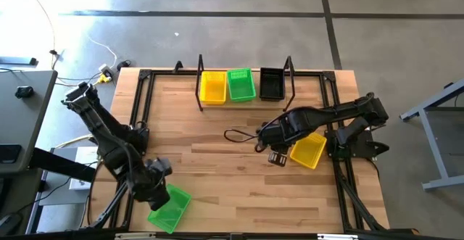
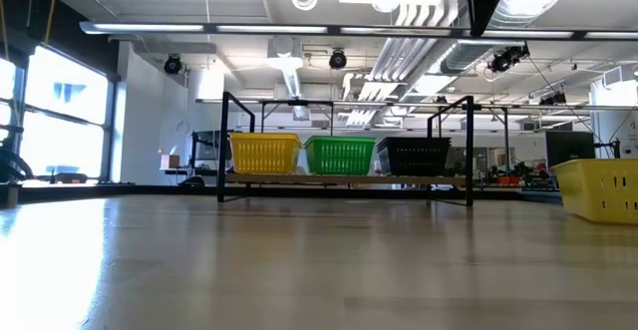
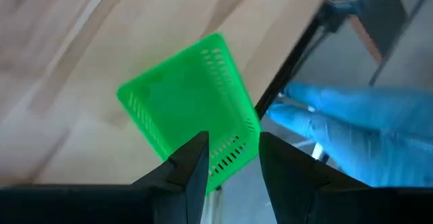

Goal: Stack baskets on shelf by color
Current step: Stack the green bin on the other stacked green bin on the shelf

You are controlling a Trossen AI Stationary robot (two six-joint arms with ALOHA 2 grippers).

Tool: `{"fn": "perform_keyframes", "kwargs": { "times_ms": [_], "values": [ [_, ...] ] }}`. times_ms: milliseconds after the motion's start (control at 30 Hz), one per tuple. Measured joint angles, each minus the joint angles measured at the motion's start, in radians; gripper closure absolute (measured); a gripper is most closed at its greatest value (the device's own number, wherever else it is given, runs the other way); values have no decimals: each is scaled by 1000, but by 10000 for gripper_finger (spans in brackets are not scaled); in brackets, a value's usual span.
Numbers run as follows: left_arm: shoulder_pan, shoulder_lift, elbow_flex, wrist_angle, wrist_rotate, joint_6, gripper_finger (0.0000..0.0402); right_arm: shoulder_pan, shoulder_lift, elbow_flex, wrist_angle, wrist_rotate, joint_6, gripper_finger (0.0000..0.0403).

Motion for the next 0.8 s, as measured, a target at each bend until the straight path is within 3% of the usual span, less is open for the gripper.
{"fn": "perform_keyframes", "kwargs": {
  "times_ms": [167,367,800],
  "values": [
    [-84,0,-67,-1,-58,-278,282,0,0,0,0,-24,-15,307],
    [-137,6,-148,26,-91,-479,282,0,0,0,1,-24,-53,307],
    [-135,140,-202,71,-31,-578,282,0,1,0,8,-20,-83,307]
  ]
}}
